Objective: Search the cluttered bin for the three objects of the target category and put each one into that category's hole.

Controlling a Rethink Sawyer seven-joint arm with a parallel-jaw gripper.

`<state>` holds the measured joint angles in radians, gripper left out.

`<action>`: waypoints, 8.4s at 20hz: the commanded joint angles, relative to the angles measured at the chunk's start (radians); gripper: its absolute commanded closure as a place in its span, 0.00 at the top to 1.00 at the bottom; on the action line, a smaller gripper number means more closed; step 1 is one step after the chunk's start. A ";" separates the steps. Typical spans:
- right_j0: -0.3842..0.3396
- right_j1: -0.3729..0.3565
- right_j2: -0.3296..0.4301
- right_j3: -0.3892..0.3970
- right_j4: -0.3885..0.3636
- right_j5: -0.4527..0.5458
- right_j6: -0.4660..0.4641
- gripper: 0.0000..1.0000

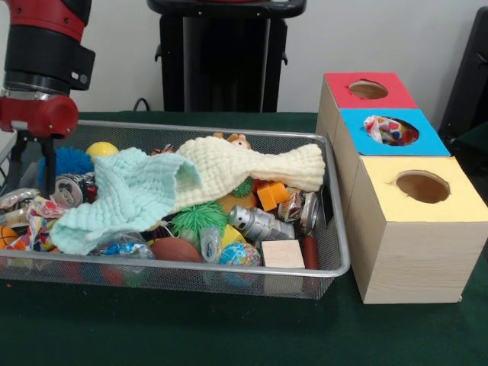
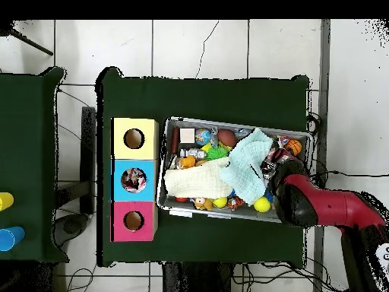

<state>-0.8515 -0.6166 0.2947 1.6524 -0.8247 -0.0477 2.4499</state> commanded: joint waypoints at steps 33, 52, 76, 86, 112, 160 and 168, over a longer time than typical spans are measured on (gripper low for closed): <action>0.008 -0.003 0.027 0.063 0.032 0.113 -0.039 1.00; 0.005 0.046 0.027 0.002 0.001 0.066 -0.032 1.00; -0.026 0.186 0.069 -0.143 -0.038 0.062 -0.069 1.00; -0.021 0.209 0.056 -0.124 -0.029 0.059 -0.054 1.00; -0.158 0.221 0.292 -0.053 -0.032 0.153 -0.141 0.00; 0.393 -0.532 -0.031 0.380 0.525 0.612 0.201 0.00; 0.511 -0.497 -0.119 0.389 0.610 0.583 0.242 0.00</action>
<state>-0.3872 -1.1540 0.2735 1.9459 -0.2689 0.4397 2.4505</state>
